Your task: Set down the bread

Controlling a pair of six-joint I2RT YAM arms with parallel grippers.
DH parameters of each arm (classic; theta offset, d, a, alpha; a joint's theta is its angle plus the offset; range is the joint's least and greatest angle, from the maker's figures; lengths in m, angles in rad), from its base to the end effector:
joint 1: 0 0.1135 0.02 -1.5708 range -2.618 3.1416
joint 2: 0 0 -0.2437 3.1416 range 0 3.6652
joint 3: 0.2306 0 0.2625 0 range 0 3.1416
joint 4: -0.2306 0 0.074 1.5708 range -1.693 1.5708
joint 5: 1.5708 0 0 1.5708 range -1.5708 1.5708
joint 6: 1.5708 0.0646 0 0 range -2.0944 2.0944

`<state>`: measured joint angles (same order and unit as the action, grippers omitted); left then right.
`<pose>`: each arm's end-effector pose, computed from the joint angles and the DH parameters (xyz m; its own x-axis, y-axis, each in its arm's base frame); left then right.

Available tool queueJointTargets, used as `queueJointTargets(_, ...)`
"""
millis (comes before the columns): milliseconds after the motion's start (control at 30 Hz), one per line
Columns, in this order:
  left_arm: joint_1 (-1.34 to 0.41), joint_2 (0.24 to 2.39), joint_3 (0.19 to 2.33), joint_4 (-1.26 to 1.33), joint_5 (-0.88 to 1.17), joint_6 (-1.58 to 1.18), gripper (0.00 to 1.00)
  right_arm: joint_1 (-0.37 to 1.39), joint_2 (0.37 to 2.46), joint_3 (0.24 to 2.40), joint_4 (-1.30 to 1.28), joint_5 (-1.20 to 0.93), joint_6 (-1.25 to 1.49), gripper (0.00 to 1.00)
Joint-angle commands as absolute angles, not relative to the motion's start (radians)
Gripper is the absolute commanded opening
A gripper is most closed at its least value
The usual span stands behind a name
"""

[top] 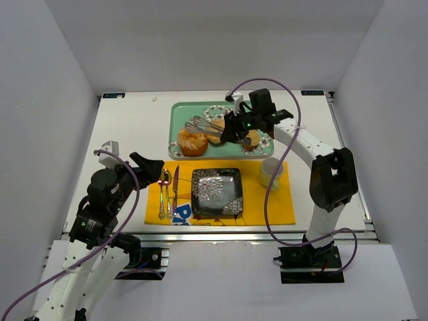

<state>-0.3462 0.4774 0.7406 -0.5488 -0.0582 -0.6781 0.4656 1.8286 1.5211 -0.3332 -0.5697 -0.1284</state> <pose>0.1589 -0.0533 0.3109 -0.3860 -0.5265 -0.7575 0.0567 0.8060 -0.5891 0.3836 0.2317 0.2522 -0.4319 -0.3376 -0.8364 -0.8265 0.5193 0.2171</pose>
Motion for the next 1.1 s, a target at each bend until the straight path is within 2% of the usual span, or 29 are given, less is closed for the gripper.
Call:
queueJointTargets(0, -0.348, 0.468, 0.776, -0.58, -0.083, -0.686, 0.89, 0.456, 1.848, 1.597, -0.276, -0.497, -0.107, 0.53)
queueJointTargets(767, -0.348, 0.448, 0.752, -0.568, -0.084, -0.693, 0.89, 0.485, 1.845, 1.508, -0.313, -0.445, -0.13, 0.55)
queueJointTargets(867, -0.347, 0.442, 0.752, -0.574, -0.087, -0.695, 0.89, 0.485, 1.85, 1.508, -0.324, -0.457, -0.129, 0.49)
queueJointTargets(1000, -0.348, 0.442, 0.752, -0.568, -0.087, -0.696, 0.89, 0.483, 1.847, 1.508, -0.333, -0.492, -0.13, 0.24)
queueJointTargets(1067, -0.348, 0.445, 0.753, -0.566, -0.087, -0.693, 0.89, 0.485, 1.83, 1.506, -0.339, -0.511, -0.14, 0.16)
